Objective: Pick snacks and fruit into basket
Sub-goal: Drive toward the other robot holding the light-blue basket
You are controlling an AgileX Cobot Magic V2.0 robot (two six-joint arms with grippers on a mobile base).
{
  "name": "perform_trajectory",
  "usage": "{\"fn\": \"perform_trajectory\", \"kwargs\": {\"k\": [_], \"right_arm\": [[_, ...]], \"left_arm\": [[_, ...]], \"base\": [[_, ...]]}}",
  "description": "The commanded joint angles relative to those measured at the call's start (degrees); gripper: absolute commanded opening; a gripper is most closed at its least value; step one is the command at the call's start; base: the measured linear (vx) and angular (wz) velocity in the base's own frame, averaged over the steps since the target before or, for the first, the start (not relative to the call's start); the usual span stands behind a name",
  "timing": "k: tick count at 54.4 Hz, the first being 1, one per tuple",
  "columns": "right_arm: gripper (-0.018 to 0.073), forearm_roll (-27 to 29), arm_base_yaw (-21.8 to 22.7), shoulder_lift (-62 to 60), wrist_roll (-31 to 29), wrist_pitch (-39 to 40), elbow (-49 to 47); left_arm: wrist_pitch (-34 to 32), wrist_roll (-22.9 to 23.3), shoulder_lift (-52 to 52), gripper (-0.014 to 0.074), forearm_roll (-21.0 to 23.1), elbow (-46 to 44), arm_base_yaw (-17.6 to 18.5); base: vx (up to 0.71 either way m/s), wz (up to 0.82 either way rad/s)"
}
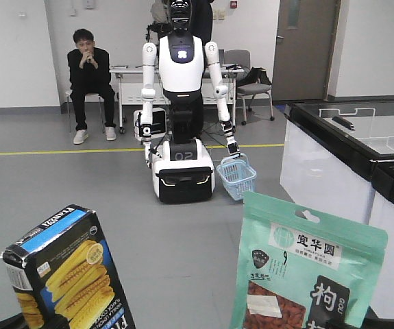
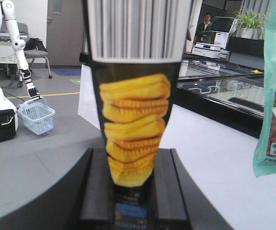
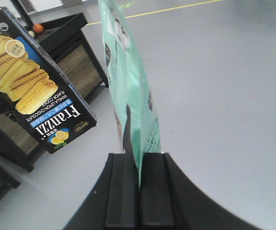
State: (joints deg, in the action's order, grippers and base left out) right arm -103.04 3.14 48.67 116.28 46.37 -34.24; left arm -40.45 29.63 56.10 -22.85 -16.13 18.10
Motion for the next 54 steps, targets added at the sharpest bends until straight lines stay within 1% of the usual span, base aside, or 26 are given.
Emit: {"fn": "perform_trajectory", "kwargs": {"k": [1, 54], "right_arm": [[-0.0009, 1.08, 0.07, -0.45, -0.62, -0.76, -1.67], [-0.0009, 1.02, 0.07, -0.31, -0.62, -0.77, -1.67]], "left_arm": [[-5.53, -0.08, -0.91, 0.0, 1.46, -1.39, 0.18], [-5.53, -0.08, -0.91, 0.0, 1.46, -1.39, 0.18]], "base": [[0.61, -0.13], [0.61, -0.05]]}}
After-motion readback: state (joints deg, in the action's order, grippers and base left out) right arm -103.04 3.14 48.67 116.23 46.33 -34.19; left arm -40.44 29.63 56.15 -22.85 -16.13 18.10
